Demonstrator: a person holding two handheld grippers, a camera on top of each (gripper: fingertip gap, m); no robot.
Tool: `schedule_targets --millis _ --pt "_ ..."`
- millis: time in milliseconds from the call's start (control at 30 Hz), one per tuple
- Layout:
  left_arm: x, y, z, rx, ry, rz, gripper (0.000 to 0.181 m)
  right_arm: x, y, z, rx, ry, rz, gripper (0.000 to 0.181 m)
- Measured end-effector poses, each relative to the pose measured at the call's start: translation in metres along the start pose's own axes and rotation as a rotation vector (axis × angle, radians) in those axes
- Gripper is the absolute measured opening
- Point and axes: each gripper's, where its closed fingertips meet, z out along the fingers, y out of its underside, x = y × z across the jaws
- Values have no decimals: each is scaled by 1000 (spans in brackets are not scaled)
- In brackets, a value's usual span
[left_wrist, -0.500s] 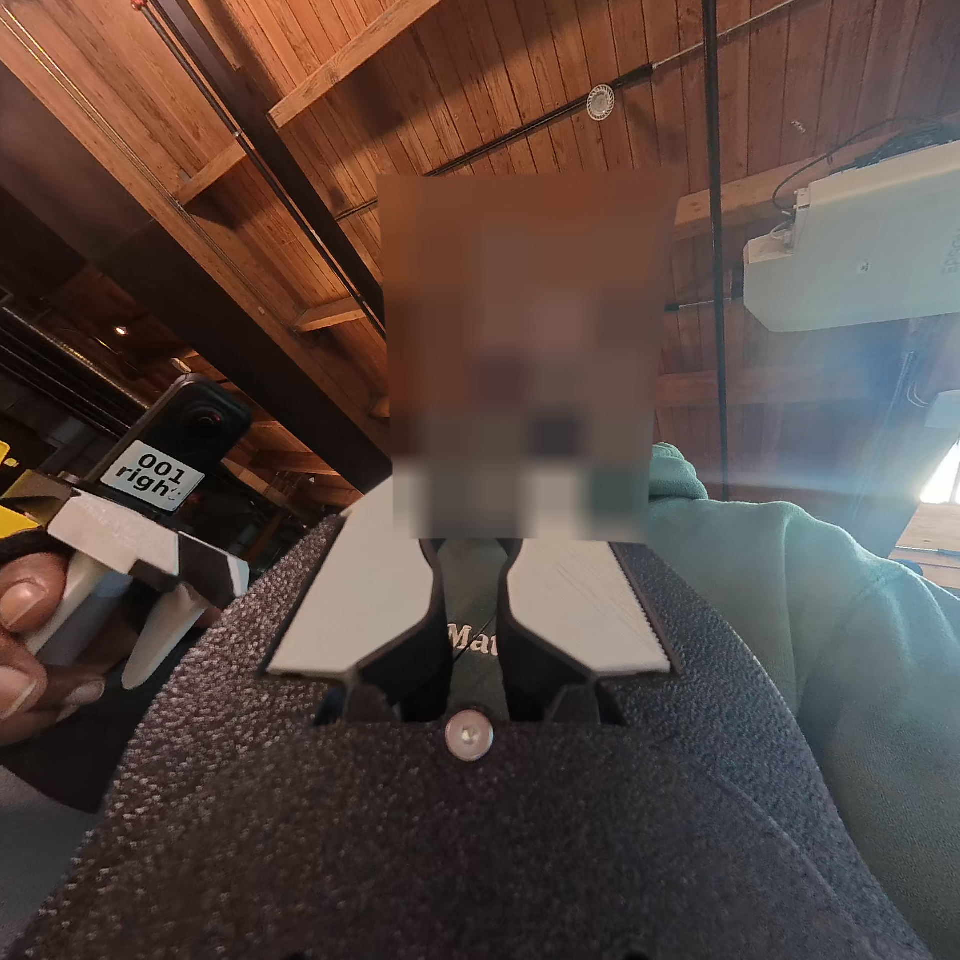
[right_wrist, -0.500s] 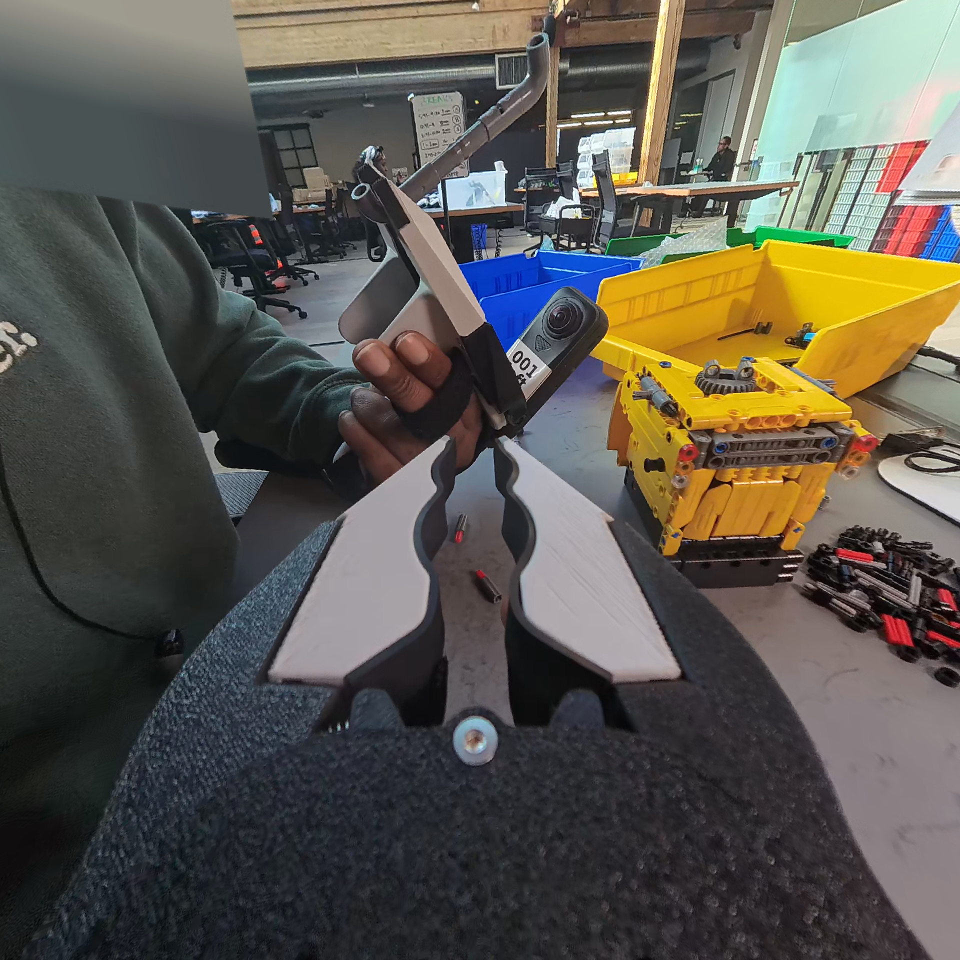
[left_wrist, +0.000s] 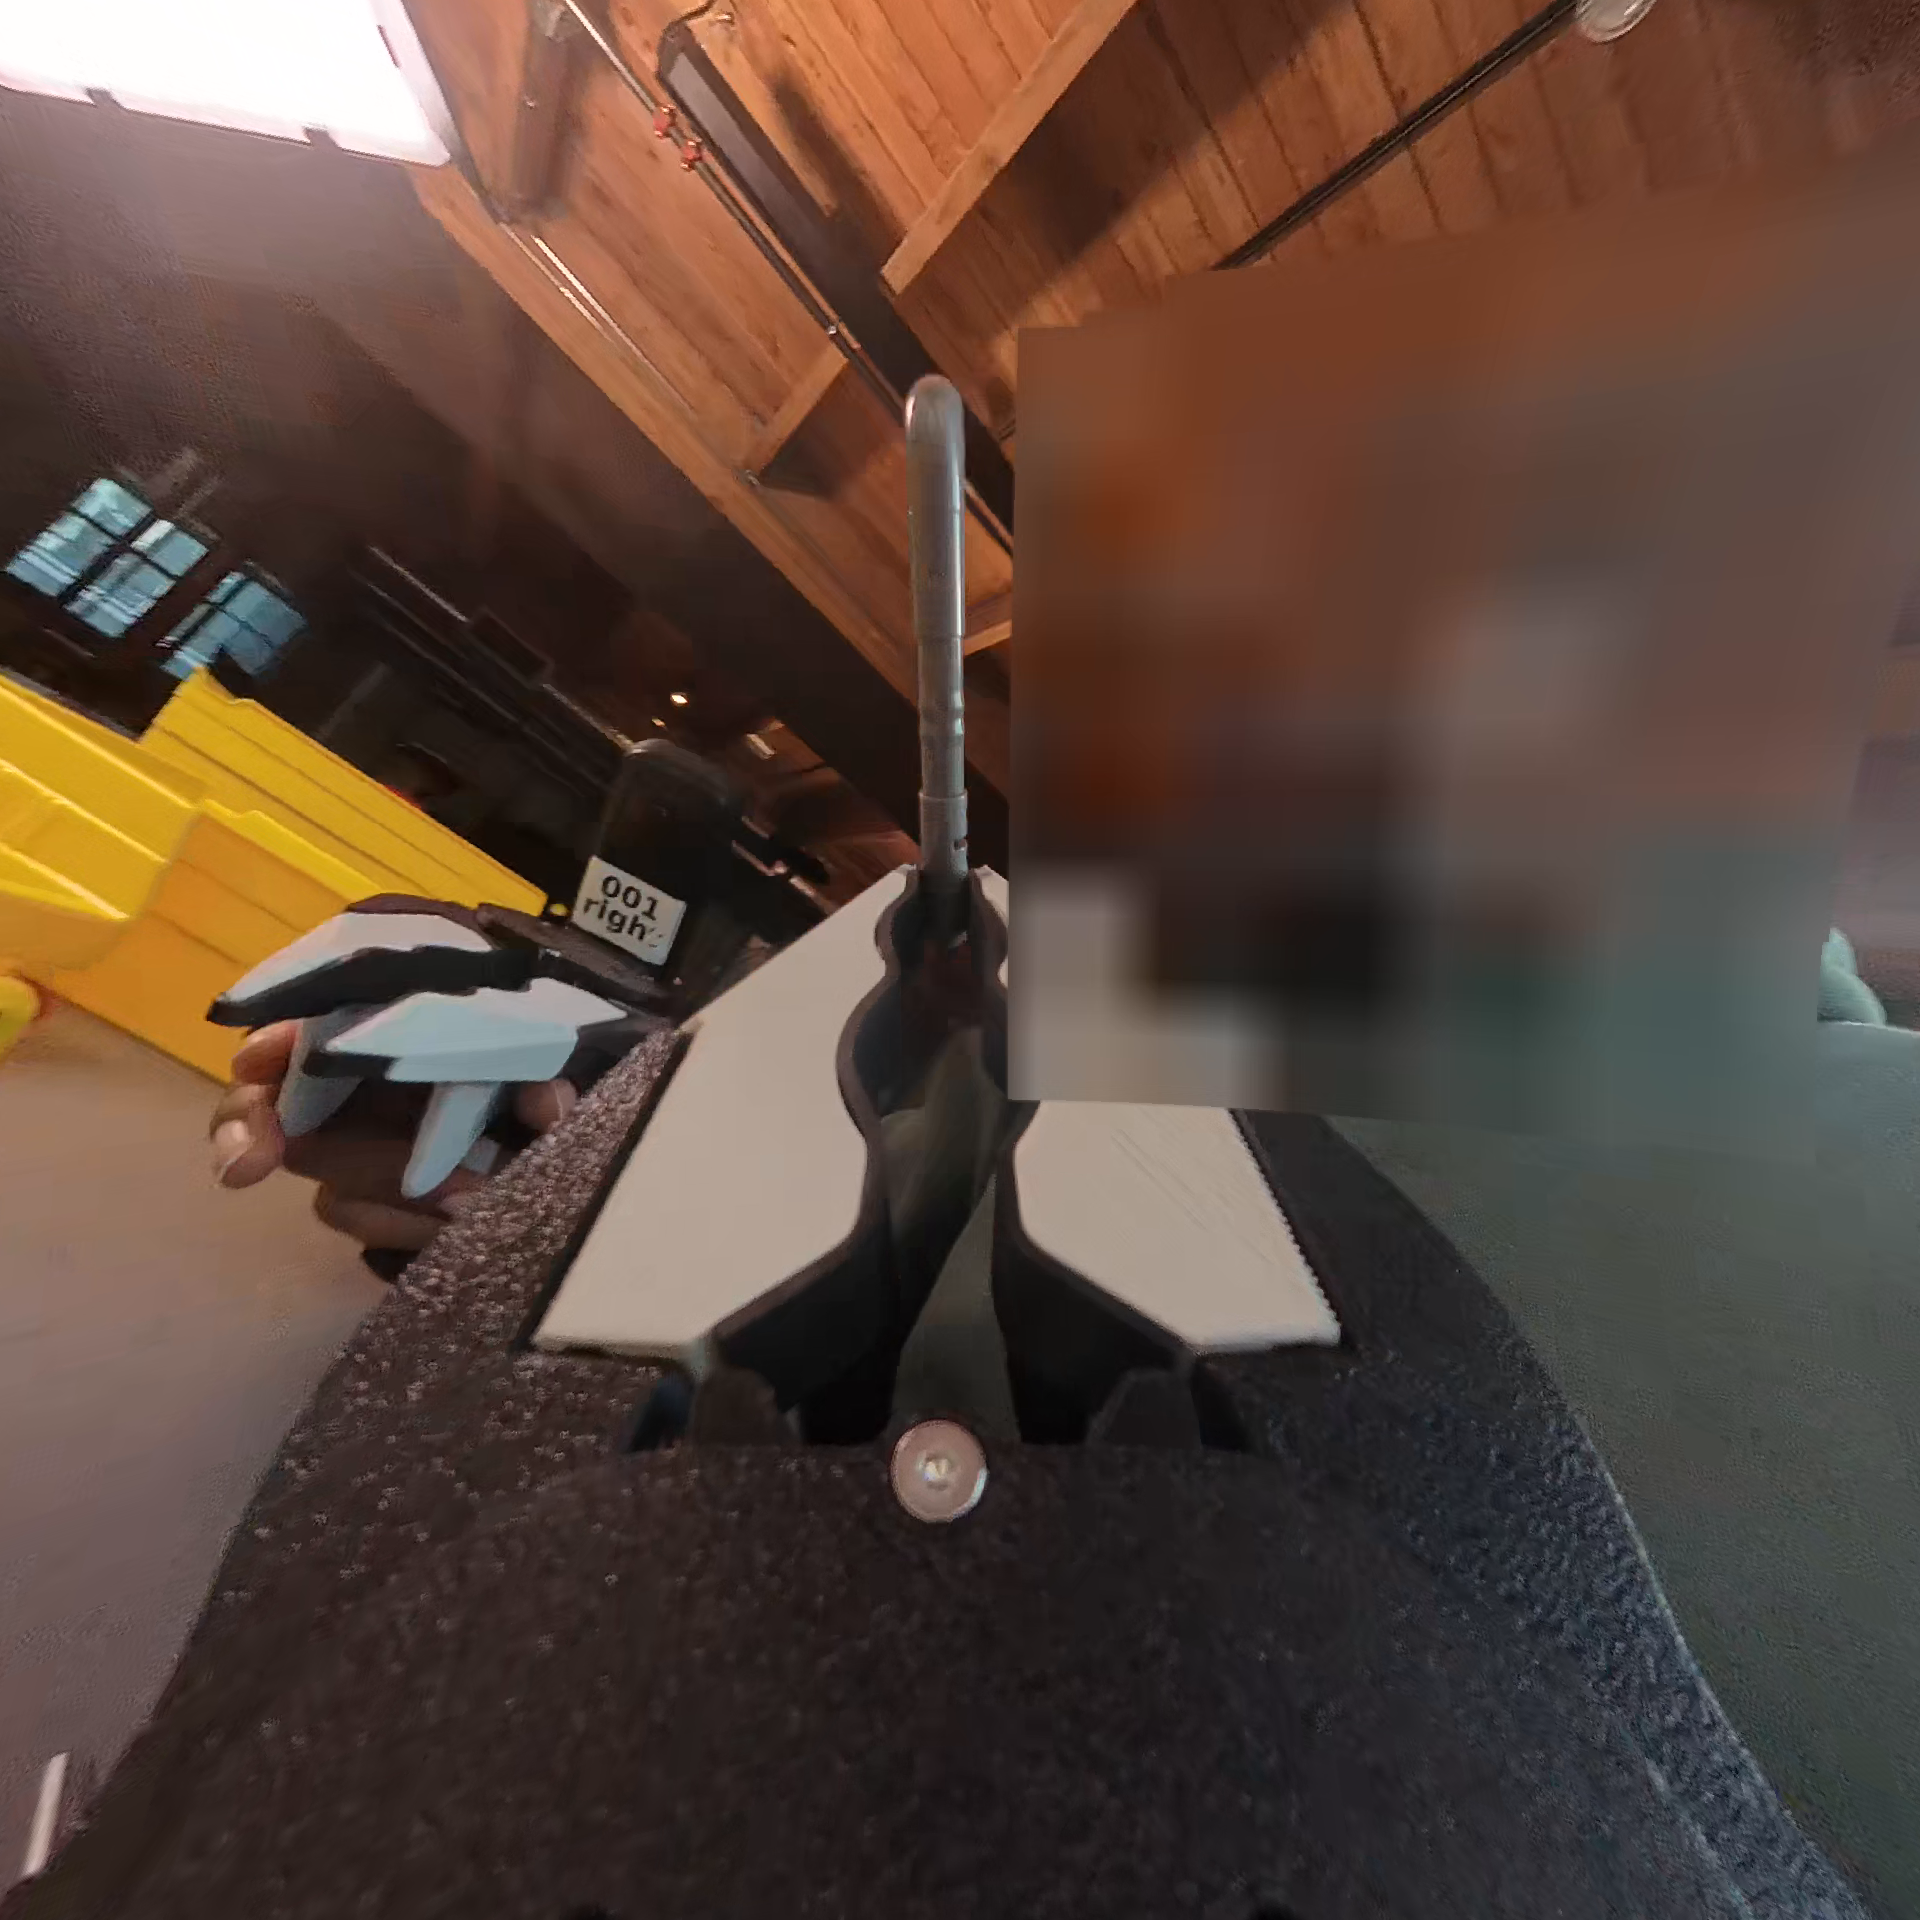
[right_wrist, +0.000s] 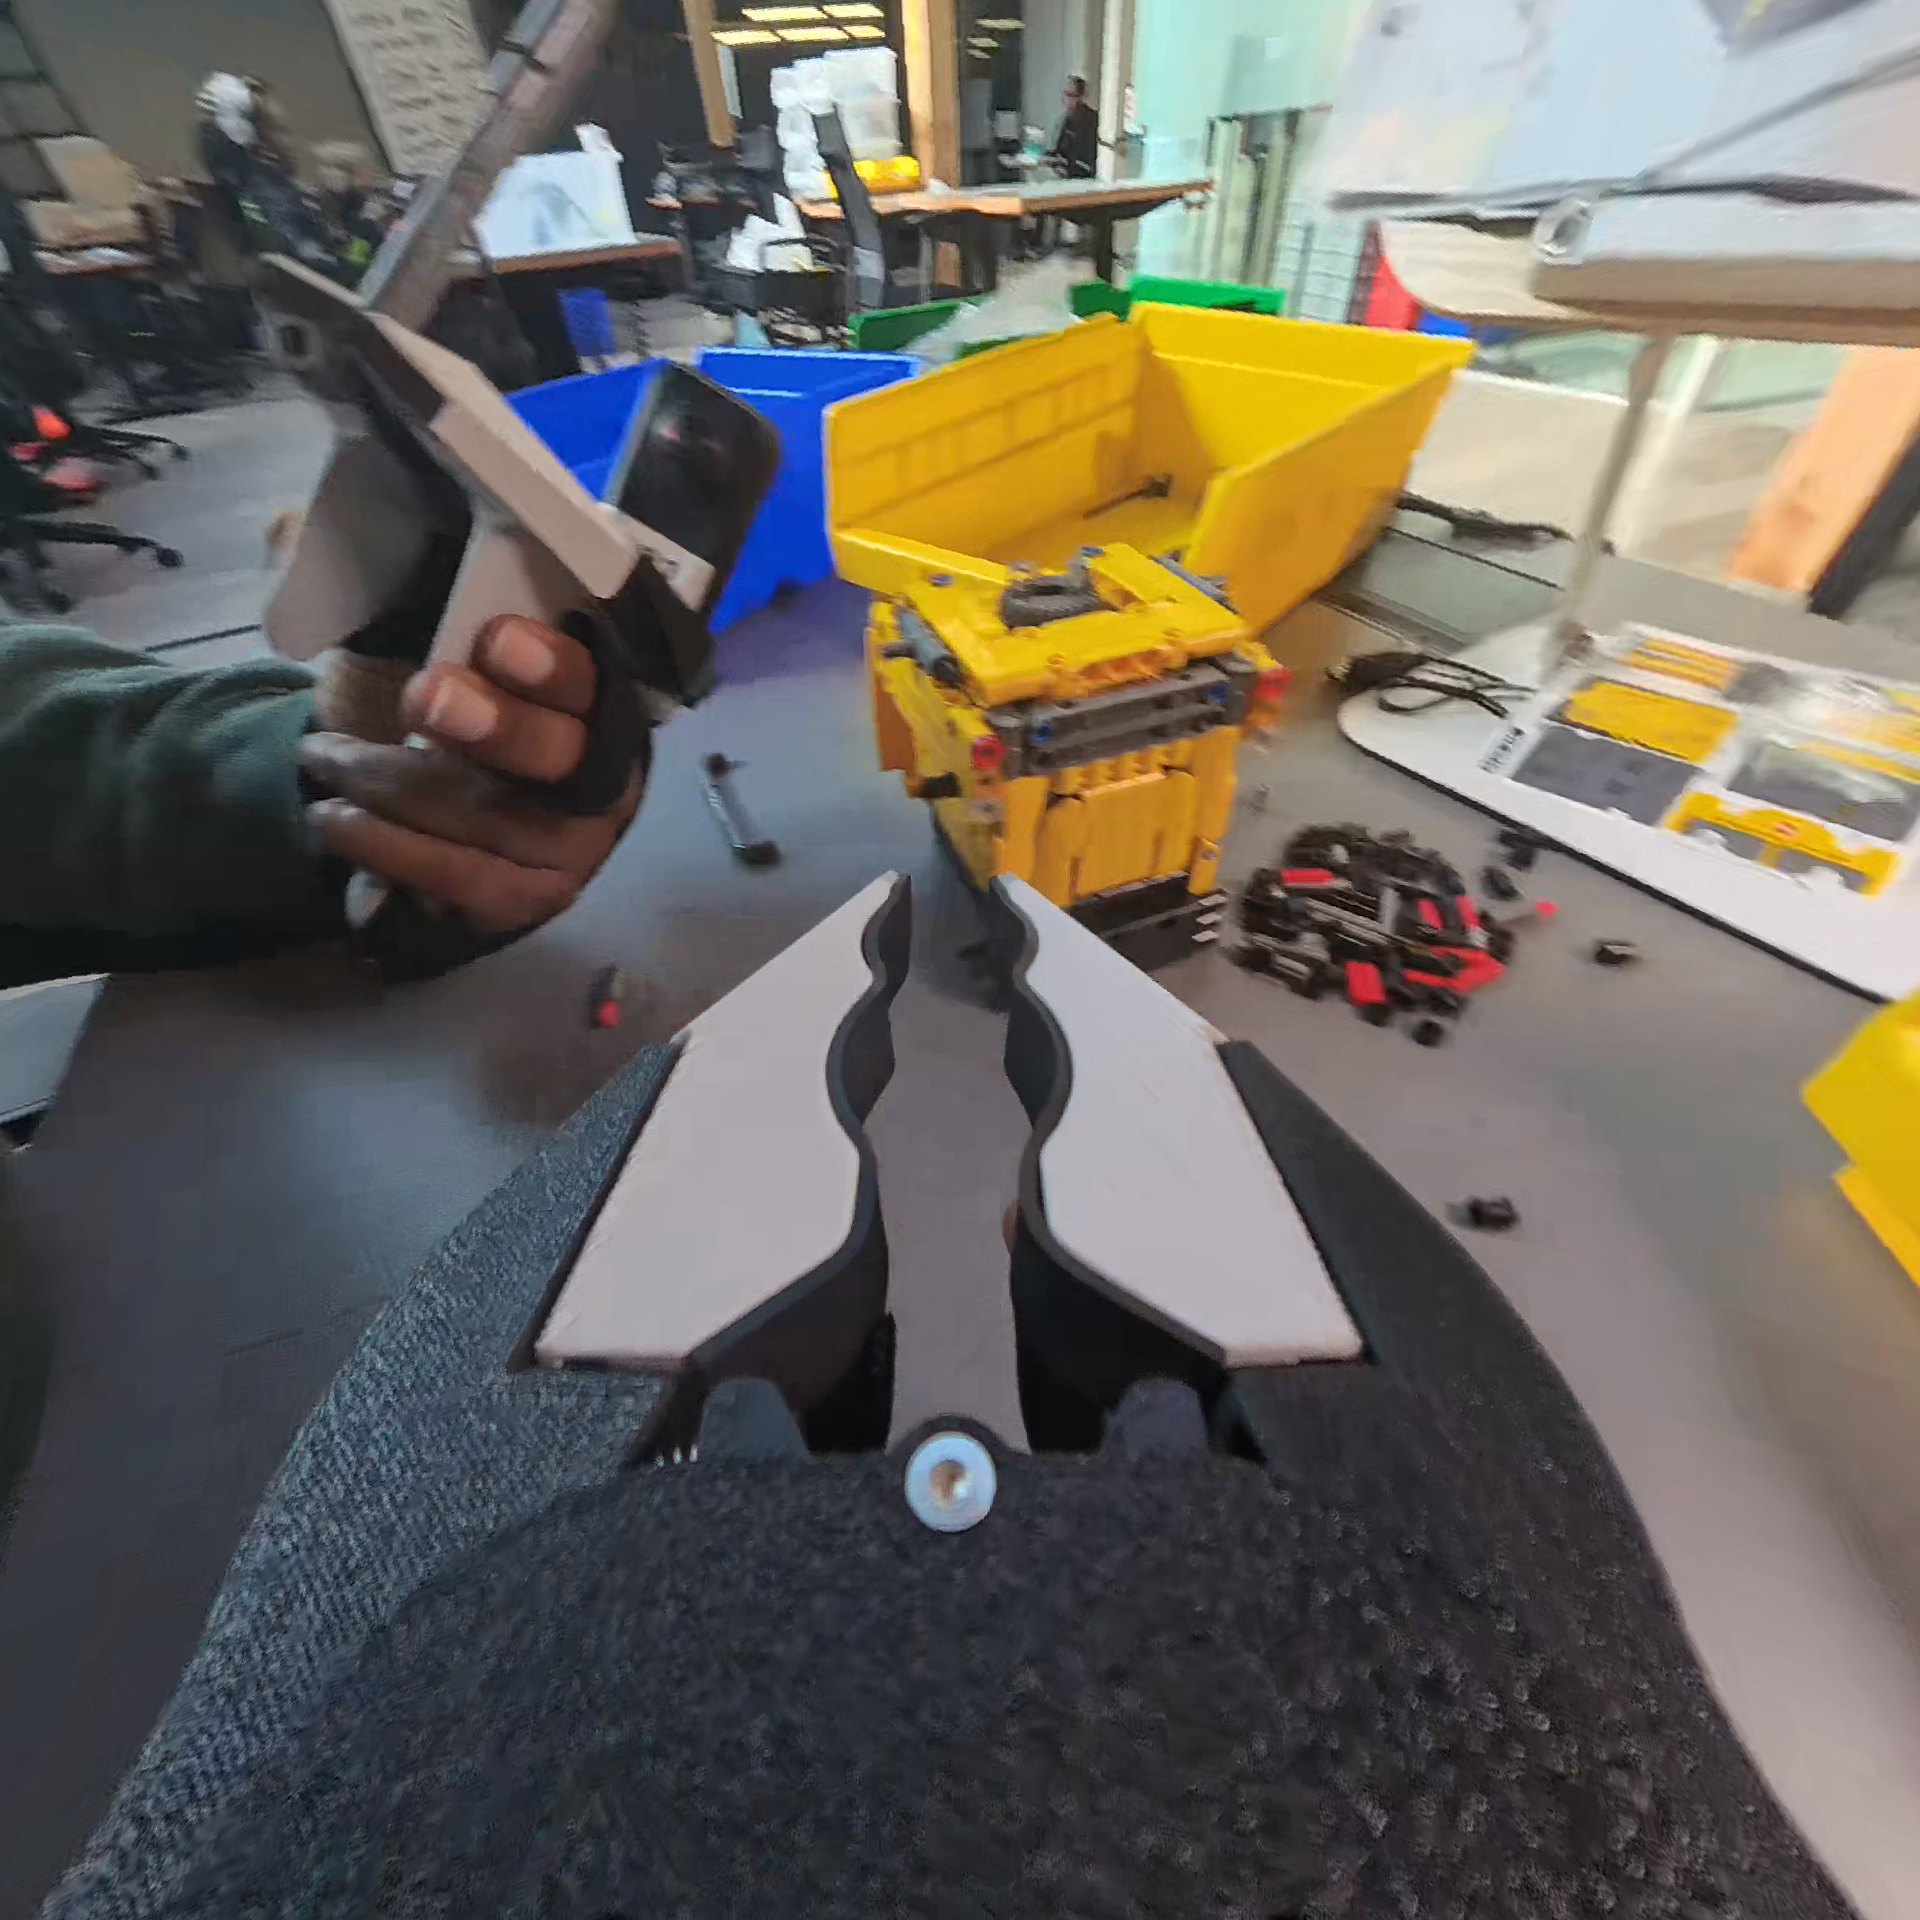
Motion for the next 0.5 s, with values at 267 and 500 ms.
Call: schedule_targets --millis 267,500 --pt "-25 -29 -26 -1 -349 283 6 116 24 11 -257 326 50 14" --pt "-31 -39 -40 9 -456 341 6 161 39 73 -400 380 176 21"
